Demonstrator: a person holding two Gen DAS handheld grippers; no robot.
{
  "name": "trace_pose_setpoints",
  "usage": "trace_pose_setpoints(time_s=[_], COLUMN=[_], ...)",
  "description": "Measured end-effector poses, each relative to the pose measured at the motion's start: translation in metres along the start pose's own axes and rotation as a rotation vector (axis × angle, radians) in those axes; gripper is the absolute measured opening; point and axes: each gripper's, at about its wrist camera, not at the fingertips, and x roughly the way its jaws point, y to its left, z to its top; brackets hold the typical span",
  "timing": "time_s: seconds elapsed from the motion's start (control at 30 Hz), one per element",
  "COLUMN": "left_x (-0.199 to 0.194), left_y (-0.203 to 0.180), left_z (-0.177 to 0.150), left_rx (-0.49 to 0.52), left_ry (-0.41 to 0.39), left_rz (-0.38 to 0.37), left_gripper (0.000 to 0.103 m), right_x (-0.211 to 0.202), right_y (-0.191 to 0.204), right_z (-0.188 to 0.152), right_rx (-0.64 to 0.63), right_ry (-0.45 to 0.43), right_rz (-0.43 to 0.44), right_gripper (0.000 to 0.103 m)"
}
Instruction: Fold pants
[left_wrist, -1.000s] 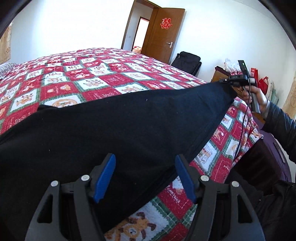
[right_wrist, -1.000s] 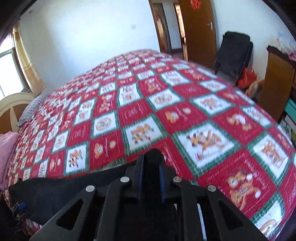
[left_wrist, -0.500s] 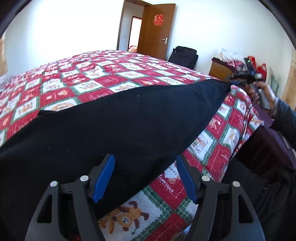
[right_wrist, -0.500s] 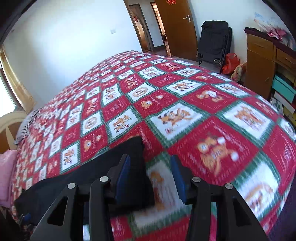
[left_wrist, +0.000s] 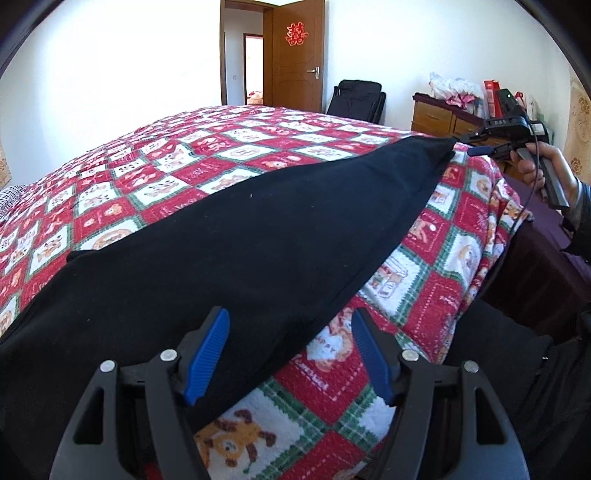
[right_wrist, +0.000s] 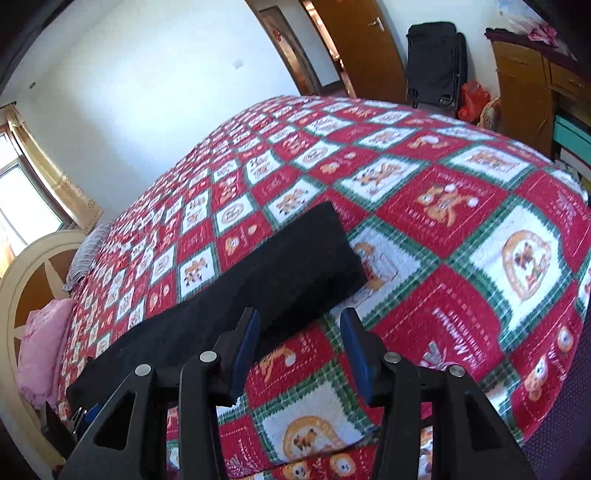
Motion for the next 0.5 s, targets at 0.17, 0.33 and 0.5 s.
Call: trace_pose_setpoints(time_s=[0.17,0.33,0.5], left_x=[0.015,0.021,0.014], left_y=[-0.005,-0.019,-0.006], left_z=[0.007,0.004,0.012], left_rx=[0.044,0.160,0.091], left_ry=[0.032,0.046,0.031], left_rz=[0.030,0.094,0.058], left_gripper=[0.061,0.060,0.013], right_x=[0.010,0.024,0.032], right_y=[0.004,-0.002,-0.011], right_z=[0.000,0.009,0.016], right_rx=[0.011,0.059,0.065], right_ry=[-0.002,-0.014,-0.047], right_rz=[0.028,0.011,-0.044], right_gripper=[0.048,0.048,0.016])
